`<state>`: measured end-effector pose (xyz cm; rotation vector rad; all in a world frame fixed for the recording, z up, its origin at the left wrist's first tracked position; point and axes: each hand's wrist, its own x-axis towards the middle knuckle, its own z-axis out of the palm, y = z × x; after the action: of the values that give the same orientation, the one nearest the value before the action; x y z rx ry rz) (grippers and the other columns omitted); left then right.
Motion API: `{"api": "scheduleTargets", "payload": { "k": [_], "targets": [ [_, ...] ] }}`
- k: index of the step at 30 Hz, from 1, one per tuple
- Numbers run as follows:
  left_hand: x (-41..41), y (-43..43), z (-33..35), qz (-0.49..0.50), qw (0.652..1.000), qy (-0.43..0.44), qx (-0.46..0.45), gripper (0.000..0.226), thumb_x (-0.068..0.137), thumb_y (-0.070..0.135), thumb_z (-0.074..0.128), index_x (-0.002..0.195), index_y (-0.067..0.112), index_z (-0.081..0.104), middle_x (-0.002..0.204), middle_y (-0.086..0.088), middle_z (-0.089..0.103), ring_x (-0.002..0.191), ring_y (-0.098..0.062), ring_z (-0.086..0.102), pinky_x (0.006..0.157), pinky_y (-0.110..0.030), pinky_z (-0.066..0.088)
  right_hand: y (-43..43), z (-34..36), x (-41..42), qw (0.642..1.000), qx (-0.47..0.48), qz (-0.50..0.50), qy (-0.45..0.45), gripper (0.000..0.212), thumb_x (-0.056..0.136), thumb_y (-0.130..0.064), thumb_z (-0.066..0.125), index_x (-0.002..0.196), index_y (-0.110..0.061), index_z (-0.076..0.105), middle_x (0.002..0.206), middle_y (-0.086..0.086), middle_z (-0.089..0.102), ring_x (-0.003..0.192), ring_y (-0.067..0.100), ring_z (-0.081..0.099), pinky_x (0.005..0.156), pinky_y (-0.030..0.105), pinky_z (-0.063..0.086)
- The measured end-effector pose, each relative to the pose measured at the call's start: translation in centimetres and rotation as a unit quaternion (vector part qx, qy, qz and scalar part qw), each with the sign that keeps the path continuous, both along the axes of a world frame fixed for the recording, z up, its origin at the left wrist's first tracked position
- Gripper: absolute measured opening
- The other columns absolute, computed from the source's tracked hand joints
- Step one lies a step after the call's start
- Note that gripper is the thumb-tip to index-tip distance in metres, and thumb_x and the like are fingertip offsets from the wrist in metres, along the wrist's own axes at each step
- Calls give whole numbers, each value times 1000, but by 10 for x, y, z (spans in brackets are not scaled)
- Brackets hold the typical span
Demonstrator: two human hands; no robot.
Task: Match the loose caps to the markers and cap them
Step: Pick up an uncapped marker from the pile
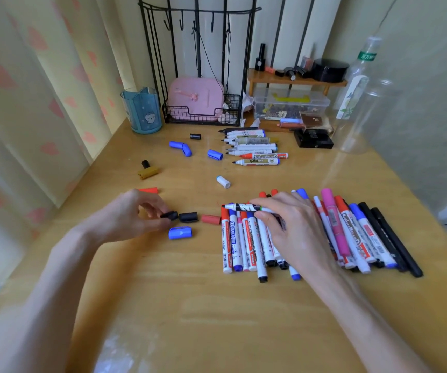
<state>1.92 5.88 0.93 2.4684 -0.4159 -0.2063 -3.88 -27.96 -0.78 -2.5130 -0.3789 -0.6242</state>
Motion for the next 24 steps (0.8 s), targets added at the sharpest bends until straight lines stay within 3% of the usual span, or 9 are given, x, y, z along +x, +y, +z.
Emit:
{"api": "scheduleTargets", "payload": {
  "k": [5, 8, 14, 24],
  "targets": [
    [-11, -32, 11, -44, 988, -51, -137, 9, 93, 22, 77, 101, 23, 73, 101, 13, 77, 98, -7, 71, 84, -37, 54, 1, 6, -2, 999, 41, 13, -19, 26, 98, -19, 69, 122, -25, 76, 97, -11, 65, 94, 17, 58, 85, 38, 49],
    [-16, -49, 7, -52, 982, -30, -177, 12, 92, 20, 79, 102, 19, 73, 98, 9, 78, 93, -13, 74, 89, -36, 58, 1, 7, -3, 998, 50, 23, -30, 27, 98, -17, 70, 123, -24, 76, 97, -12, 65, 94, 15, 56, 84, 36, 49],
    [-18, -60, 1, -62, 975, -39, -211, 15, 90, 23, 80, 102, 19, 72, 97, 3, 77, 85, -18, 74, 84, -31, 60, 3, 5, -3, 998, 25, 41, -37, 27, 97, -16, 70, 122, -24, 77, 97, -9, 67, 96, 18, 58, 84, 37, 49],
    [-19, -66, 2, -66, 972, -48, -219, 15, 92, 21, 78, 105, 17, 73, 99, 7, 78, 86, -16, 74, 83, -29, 59, 2, 4, -2, 997, 28, 51, -42, 27, 98, -16, 69, 123, -24, 77, 96, -7, 66, 96, 21, 60, 83, 41, 49]
  ]
}}
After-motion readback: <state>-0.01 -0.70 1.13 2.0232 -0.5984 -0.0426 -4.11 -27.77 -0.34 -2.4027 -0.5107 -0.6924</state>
